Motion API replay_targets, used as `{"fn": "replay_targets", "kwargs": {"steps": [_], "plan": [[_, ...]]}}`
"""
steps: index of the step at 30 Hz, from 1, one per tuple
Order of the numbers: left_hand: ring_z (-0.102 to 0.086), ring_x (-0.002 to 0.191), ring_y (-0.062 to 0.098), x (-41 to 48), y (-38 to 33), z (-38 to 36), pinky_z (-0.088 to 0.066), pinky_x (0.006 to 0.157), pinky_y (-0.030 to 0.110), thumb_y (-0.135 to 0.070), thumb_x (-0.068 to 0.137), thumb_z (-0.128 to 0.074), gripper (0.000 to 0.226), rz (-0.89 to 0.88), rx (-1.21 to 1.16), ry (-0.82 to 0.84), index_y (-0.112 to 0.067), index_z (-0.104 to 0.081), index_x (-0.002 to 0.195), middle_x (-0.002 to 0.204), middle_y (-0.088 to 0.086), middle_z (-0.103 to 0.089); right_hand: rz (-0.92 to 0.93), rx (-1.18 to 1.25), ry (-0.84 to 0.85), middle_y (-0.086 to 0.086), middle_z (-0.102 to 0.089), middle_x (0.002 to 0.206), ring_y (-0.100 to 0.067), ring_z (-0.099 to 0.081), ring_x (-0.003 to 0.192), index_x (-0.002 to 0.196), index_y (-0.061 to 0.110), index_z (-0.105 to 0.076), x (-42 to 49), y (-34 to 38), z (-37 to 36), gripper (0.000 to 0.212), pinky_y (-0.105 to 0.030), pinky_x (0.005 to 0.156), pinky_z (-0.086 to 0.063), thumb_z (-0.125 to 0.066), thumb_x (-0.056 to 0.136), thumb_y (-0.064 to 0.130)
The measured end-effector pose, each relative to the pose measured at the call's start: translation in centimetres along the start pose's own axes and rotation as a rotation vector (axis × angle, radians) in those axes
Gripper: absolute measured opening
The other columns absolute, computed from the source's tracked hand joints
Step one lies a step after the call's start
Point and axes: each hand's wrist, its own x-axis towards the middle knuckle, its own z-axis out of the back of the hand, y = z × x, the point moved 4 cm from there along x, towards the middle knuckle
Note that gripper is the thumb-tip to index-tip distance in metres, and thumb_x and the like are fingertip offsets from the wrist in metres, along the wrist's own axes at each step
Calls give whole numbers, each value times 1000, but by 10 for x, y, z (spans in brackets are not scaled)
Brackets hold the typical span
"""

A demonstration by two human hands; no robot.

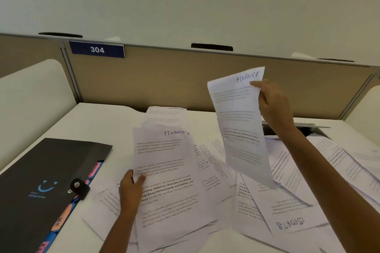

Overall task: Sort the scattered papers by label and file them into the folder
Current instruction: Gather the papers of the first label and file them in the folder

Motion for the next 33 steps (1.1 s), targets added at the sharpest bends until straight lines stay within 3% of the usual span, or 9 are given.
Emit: {"fn": "replay_targets", "kwargs": {"steps": [4,10,12,16,20,23,26,29,33], "plan": [[-62,95,36,-7,-7,1,-52,86,50,-11,89,-55,24,6,-76,-5,-4,-55,112,108,17,-64,-141,244,74,-16,-52,133,-25,-62,94,122,2,-55,-11,6,13,30,-13,48,-46,-43,94,3],[-62,84,33,-22,-24,1,-53,75,40,-9,90,-53,11,-37,-120,17,-9,-53,101,98,14,-62,-395,870,175,-7,-58,122,-11,-69,76,108,23,-56,-26,40,39,24,-21,60,-55,-49,91,9],[-63,80,31,-25,-28,1,-53,71,38,-9,90,-53,9,-51,-123,31,-11,-52,100,95,12,-62,-392,966,213,-3,-61,118,-10,-70,77,111,22,-57,-30,46,44,30,-23,62,-58,-62,83,17],[-64,72,23,-35,-35,2,-52,60,31,-11,91,-53,8,-56,-122,57,-16,-52,97,88,8,-63,-378,1178,277,6,-69,106,-19,-69,85,108,23,-63,-34,54,52,82,-26,61,-57,-87,34,48],[-66,69,24,-43,-38,-1,-54,52,29,-11,90,-55,10,-35,-142,95,-16,-53,98,84,6,-65,-392,1365,299,2,-69,106,-19,-68,85,103,22,-67,-39,59,57,75,-26,60,-58,-91,34,36],[-64,68,24,-49,-40,-5,-53,55,30,-10,88,-58,8,21,-153,135,-11,-55,95,84,8,-65,-472,1368,299,-2,-68,108,-20,-68,85,104,21,-66,-48,54,50,64,-27,59,-58,-88,44,28],[-54,57,21,-57,-46,-8,-45,42,22,-3,89,-52,14,70,-166,189,-6,-52,76,68,8,-57,-601,1138,296,-10,-60,118,-21,-65,86,115,16,-58,-64,42,34,40,-27,62,-59,-59,81,-3],[-52,56,21,-64,-48,-9,-42,34,14,-1,90,-50,9,78,-201,265,1,-51,81,66,11,-57,-643,894,334,-13,-58,119,-21,-62,87,126,9,-52,-84,29,13,46,-24,66,-56,-46,85,-12],[-66,61,25,-70,-42,-10,-53,49,29,-4,86,-57,12,135,-382,362,-4,-59,98,73,10,-71,-695,758,355,-12,-52,131,-25,-58,98,126,9,-53,-108,18,-8,47,-31,76,-55,-45,85,-11]]}}
